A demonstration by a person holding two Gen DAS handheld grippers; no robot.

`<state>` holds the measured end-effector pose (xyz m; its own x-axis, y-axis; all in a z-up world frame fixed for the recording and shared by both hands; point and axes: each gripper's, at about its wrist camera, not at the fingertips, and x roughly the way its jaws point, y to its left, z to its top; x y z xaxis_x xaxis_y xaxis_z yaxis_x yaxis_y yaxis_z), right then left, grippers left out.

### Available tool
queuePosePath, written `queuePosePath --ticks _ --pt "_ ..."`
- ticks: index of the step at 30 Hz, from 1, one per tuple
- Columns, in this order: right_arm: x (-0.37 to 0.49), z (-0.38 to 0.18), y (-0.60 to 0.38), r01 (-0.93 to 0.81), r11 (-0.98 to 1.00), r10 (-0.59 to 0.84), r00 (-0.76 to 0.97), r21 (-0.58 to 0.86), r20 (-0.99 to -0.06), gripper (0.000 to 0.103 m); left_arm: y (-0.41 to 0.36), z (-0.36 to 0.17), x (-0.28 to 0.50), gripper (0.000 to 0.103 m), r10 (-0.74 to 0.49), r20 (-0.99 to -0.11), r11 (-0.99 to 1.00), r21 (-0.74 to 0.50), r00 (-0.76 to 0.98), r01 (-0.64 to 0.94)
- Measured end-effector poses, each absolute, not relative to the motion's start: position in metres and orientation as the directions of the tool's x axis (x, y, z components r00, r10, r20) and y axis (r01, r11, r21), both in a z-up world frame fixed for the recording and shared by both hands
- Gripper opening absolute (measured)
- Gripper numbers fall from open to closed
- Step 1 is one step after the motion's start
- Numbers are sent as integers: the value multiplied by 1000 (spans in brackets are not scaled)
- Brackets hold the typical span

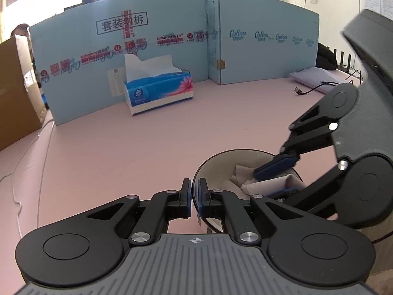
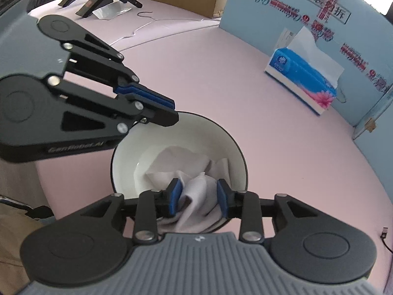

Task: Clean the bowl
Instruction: 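Wipe the cloth across the inner wall with the right gripper while the left gripper rotates the bowl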

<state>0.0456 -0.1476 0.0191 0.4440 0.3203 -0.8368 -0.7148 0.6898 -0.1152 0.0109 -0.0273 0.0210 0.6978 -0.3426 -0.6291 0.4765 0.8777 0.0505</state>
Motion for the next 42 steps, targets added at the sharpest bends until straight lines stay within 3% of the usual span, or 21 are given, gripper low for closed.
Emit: queuePosePath --ticks 4,6,11,15,19,35,42 --pt "51 18 -149 -715 695 333 410 -73 -849 32 -27 21 11 8 -347 -628 875 50 697 481" --pt "51 18 -150 -726 686 351 382 -43 -855 13 -27 20 12 8 -347 -629 875 49 696 481" --pt "44 18 -146 -737 673 349 388 -60 -853 6 -28 19 10 11 -345 -630 876 50 696 479" --pt "40 31 -156 -717 695 364 424 -61 -829 6 -26 18 5 16 -347 -630 882 33 695 470" --pt "33 42 -160 -718 690 353 441 -88 -825 6 -28 16 -2 27 -339 -630 889 27 698 456" --pt "20 35 -155 -741 667 371 418 -75 -829 7 -26 4 17 13 -335 -681 884 11 651 467" --pt "17 31 -159 -737 675 387 397 -38 -832 7 -37 11 8 12 -317 -660 873 77 681 481"
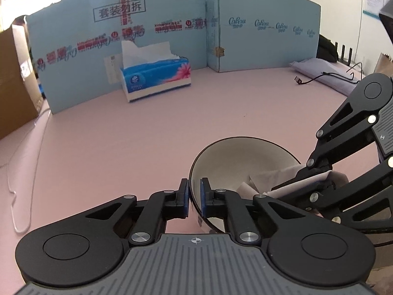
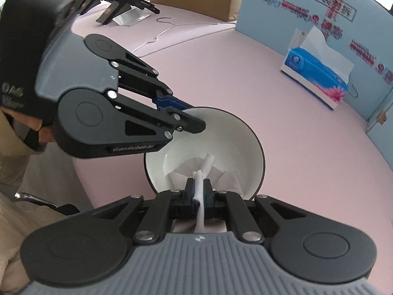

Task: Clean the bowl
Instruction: 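Wipe the cloth across the inner wall with the right gripper while the left gripper rotates the bowl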

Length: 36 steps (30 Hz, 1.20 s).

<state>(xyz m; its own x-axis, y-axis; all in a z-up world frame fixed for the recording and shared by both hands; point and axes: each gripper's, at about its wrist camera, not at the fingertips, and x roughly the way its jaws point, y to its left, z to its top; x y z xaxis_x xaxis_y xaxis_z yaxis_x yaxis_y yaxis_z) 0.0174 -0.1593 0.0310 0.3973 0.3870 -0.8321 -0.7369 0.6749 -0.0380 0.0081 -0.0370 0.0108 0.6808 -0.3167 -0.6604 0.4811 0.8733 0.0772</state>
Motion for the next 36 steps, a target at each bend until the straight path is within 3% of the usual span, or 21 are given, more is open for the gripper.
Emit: queuePosePath --ticks 9,24,36 --pt "25 24 -159 -743 662 313 389 -94 -866 7 -47 16 -1 13 -305 -650 858 131 697 497" --pt "37 24 -135 -738 601 260 544 -307 -798 6 -45 17 1 14 -331 -646 853 108 688 511" --pt "26 25 -153 -740 642 251 451 -202 -857 5 -45 16 0 15 -338 -640 851 106 691 514"
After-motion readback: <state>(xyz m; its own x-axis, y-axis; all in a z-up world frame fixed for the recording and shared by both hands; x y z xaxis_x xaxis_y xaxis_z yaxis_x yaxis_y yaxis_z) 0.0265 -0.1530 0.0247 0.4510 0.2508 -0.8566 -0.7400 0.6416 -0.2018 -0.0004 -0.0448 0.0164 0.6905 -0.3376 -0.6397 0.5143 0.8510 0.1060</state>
